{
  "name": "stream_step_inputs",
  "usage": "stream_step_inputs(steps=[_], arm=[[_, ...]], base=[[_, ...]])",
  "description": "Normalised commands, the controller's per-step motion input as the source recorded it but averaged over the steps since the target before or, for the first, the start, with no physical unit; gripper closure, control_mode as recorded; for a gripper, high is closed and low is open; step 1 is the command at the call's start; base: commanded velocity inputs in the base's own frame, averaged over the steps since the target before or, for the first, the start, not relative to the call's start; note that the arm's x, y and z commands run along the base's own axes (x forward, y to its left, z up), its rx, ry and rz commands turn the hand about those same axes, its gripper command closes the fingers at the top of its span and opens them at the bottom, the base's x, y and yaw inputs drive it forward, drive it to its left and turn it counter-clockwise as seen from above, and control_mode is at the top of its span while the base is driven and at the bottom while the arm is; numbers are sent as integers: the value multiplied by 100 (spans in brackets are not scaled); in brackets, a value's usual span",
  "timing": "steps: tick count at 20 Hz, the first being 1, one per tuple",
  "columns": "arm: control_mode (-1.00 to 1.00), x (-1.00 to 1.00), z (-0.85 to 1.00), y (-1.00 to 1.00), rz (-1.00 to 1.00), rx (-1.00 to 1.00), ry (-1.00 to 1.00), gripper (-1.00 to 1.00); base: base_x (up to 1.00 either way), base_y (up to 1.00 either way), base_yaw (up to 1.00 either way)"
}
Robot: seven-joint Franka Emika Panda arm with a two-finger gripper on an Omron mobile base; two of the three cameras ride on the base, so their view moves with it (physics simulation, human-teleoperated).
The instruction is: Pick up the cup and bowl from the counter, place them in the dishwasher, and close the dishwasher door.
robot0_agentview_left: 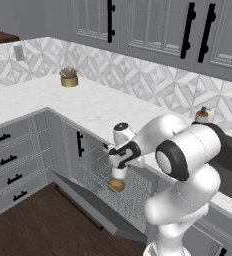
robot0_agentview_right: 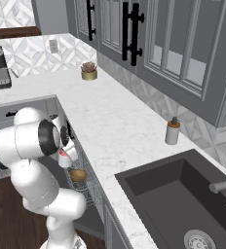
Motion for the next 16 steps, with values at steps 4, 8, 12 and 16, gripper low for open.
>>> stream_step_inputs(steps=[4,8,12,16], arm=[[-100,23,-74,14,-17,-20,11,100],[-100,33,-89,1,-19,-25,1,100],[-100,10,-76,0,-24,-33,-8,100],[-100,16,-53,0,-30,-32,-13,100]], base=[[0,0,0],[0,0,0],[0,0,0],[0,0,0]])
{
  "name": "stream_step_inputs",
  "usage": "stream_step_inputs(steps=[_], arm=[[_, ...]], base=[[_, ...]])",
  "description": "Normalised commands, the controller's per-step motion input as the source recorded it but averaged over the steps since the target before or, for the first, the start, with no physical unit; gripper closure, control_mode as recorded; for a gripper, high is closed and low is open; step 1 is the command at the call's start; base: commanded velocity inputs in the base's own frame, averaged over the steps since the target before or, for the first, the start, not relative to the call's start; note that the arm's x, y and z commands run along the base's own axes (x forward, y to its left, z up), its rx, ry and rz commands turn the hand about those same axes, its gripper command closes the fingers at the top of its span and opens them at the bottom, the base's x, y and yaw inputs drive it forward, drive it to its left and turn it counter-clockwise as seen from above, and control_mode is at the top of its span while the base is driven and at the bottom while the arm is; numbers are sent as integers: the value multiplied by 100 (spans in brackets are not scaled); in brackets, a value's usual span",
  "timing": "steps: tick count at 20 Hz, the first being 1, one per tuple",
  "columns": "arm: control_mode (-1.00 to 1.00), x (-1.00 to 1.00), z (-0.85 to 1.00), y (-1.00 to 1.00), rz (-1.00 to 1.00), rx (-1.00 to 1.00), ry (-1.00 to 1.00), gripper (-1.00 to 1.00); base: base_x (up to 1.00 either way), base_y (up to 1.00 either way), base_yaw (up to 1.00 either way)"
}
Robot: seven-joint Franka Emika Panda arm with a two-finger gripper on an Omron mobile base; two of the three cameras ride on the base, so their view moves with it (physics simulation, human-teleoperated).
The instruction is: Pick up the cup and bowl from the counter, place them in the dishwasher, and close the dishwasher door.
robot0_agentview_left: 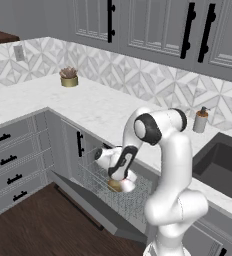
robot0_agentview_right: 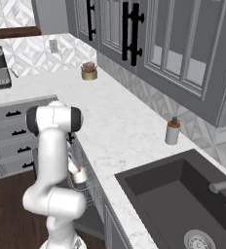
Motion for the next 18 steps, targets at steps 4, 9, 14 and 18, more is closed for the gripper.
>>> stream_step_inputs(steps=[4,9,14,18], arm=[[-100,66,-33,0,-30,-25,-9,100],[-100,31,-30,7,-20,-15,-5,100],[-100,1,-38,14,-11,-10,-6,-100],[-100,-8,-13,0,-3,-4,-16,-100]], base=[[0,0,0],[0,0,0],[0,0,0],[0,0,0]])
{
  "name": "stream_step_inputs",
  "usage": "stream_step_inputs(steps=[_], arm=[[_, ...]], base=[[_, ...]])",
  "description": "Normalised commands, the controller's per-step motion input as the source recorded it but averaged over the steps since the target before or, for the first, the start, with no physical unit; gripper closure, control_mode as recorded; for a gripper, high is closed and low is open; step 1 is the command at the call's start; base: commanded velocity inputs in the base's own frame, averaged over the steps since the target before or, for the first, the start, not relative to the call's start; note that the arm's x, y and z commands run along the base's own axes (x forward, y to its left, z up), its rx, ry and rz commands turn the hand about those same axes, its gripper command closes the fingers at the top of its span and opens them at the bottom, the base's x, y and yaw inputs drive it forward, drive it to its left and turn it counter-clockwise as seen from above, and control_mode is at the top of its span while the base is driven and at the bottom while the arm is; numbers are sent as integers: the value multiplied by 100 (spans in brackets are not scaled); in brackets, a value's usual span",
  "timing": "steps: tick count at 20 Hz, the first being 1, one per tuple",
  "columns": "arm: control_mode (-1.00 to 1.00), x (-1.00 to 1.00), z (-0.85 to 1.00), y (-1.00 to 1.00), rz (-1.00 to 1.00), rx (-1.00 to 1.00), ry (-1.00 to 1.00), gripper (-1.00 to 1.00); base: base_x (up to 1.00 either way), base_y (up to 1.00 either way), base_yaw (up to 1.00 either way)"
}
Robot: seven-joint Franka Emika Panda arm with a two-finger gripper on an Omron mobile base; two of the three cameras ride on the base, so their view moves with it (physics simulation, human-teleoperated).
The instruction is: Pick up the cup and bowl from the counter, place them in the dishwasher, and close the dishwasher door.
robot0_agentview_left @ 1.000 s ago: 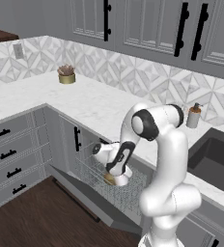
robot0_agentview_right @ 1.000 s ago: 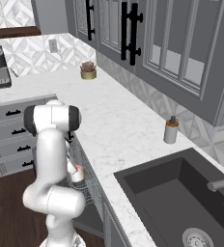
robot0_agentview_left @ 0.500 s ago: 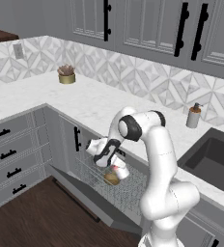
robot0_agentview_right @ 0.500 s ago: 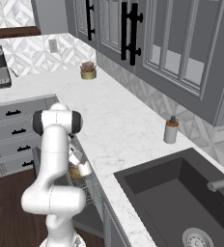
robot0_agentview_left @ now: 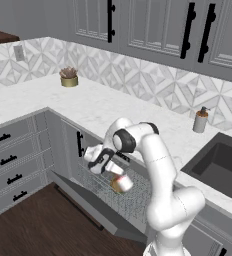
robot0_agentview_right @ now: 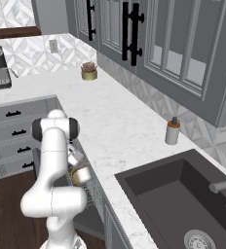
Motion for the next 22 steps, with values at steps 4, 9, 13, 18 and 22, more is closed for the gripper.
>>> stream_step_inputs(steps=[4,9,13,18,22], arm=[[-100,-58,33,0,0,0,-30,-100],[-100,-89,93,0,0,3,-31,-100],[-100,-97,92,5,0,11,-16,-100],[-100,-100,53,25,2,14,1,-100],[-100,-100,63,38,13,10,13,-100]], base=[[0,0,0],[0,0,0],[0,0,0],[0,0,0],[0,0,0]])
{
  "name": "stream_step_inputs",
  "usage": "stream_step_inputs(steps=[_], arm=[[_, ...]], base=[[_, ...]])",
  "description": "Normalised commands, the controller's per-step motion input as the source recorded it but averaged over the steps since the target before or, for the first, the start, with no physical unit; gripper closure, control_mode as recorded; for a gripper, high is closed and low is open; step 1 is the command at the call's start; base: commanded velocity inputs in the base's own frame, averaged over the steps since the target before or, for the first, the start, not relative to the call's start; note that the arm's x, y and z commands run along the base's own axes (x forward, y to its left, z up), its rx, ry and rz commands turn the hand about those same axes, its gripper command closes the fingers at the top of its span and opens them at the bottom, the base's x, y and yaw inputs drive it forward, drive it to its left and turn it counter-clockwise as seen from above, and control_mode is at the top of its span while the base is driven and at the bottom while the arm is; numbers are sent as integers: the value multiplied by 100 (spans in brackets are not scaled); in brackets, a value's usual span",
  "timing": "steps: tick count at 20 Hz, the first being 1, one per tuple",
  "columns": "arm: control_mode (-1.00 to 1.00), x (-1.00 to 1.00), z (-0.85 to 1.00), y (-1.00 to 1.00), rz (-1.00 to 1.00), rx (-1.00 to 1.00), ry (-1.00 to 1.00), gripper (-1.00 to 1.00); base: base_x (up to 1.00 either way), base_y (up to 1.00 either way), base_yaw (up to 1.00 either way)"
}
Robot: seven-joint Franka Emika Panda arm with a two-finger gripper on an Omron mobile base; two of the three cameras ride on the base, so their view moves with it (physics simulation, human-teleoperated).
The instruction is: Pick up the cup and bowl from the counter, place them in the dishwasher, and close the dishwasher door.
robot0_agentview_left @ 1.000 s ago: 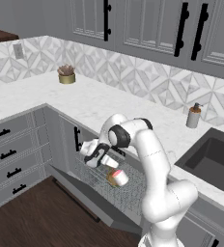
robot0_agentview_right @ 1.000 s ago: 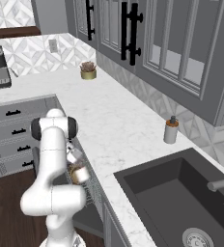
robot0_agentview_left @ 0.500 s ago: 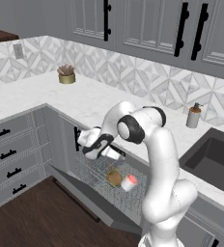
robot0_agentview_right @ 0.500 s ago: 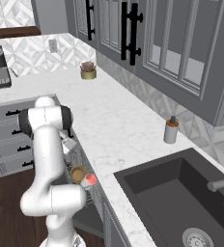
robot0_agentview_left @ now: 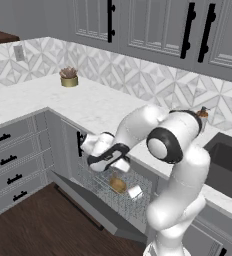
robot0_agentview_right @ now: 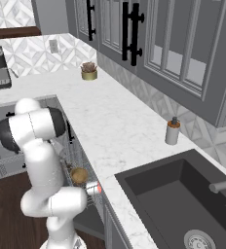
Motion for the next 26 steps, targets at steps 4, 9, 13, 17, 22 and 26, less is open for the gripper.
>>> stream_step_inputs(steps=[4,9,13,17,22,26], arm=[[-100,-93,71,64,22,4,28,-100],[-100,-42,66,80,25,1,48,-100],[-100,-29,22,86,26,-2,51,-100],[-100,-67,-2,82,28,-14,36,-100],[-100,-99,-23,63,27,-19,1,-100],[-100,-62,-44,6,20,-5,-28,-100]], base=[[0,0,0],[0,0,0],[0,0,0],[0,0,0],[0,0,0],[0,0,0]])
